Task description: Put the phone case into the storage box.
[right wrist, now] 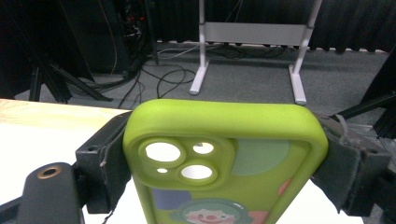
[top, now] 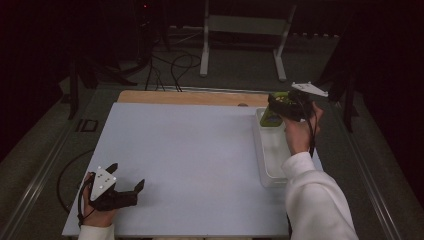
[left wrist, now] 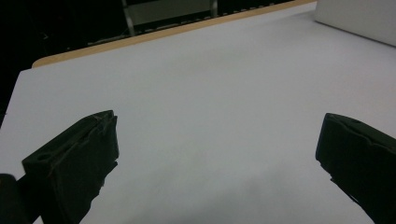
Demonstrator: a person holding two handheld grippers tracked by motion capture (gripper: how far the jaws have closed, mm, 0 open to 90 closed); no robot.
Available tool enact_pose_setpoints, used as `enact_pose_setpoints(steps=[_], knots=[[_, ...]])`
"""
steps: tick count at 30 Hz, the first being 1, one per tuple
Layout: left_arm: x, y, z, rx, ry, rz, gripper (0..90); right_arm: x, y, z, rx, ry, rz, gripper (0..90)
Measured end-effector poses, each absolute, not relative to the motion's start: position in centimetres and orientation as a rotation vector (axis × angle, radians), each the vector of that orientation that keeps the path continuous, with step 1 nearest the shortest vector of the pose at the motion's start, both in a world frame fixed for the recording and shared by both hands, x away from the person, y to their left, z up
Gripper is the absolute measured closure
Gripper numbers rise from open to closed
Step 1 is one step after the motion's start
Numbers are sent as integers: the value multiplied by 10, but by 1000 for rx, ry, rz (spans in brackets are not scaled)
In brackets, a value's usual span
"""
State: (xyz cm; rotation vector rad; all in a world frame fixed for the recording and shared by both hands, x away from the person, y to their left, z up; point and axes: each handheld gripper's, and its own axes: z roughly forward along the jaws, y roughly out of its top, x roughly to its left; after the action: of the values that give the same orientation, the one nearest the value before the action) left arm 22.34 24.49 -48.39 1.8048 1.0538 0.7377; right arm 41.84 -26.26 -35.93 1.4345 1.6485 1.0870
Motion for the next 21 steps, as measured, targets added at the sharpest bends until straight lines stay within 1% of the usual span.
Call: enact_pose_setpoints(steps=[21], knots=[[223,245,-484,1804,1053,737,0,431,-266,-366,1469,1642,1041,156]])
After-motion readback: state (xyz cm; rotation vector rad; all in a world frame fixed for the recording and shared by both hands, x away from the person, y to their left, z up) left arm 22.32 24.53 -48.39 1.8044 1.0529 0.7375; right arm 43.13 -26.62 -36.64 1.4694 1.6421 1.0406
